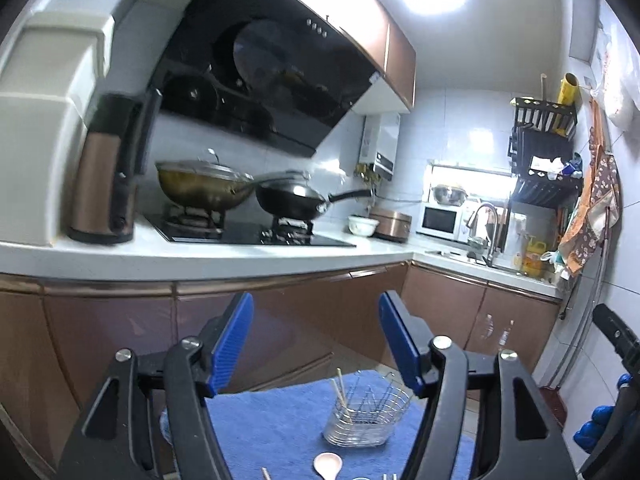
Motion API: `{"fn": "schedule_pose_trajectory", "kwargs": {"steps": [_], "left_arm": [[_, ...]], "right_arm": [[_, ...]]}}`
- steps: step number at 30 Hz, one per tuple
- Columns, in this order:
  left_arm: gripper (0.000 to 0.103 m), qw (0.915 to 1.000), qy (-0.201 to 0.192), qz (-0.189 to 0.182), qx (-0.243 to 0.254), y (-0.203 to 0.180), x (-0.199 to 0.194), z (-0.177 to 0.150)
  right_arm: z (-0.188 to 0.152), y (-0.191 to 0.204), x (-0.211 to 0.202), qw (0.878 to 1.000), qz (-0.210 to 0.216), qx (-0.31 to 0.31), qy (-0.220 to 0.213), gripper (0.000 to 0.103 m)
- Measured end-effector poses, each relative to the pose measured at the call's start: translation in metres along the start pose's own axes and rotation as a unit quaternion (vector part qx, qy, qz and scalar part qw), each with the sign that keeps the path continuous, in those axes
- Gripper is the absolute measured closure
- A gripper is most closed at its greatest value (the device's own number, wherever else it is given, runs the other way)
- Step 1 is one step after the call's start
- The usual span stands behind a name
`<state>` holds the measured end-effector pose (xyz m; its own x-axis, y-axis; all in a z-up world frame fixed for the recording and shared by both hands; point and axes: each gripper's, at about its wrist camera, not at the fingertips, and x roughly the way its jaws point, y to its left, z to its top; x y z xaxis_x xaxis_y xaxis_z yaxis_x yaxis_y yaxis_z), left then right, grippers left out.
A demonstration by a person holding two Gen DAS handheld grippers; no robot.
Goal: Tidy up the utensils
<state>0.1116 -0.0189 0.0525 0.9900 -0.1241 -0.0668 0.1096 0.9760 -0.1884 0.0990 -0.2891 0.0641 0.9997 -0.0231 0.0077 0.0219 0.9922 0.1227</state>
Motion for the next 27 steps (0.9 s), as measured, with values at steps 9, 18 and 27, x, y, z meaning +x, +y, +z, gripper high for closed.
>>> {"fn": "schedule_pose_trajectory", "kwargs": {"steps": [9, 18, 27], "left_arm": [[0.033, 0.9993, -0.036, 0.008, -0.010, 0.011, -0.052, 0.003], [0.032, 0.9972, -0.068, 0.029, -0.011, 0.022, -0.086, 0.006], [0.030, 0.9969, -0.052, 0.054, -0.026, 0.043, -0.088, -0.007]], "right_arm": [[0.001, 0.025, -0.055, 0.996, 0.010, -0.048, -0.069, 0.000], [0.007, 0.041, -0.092, 0.993, 0.017, -0.067, -0.095, 0.000], [-0.006, 0.038, -0.101, 0.995, 0.039, -0.042, -0.076, 0.000]]}}
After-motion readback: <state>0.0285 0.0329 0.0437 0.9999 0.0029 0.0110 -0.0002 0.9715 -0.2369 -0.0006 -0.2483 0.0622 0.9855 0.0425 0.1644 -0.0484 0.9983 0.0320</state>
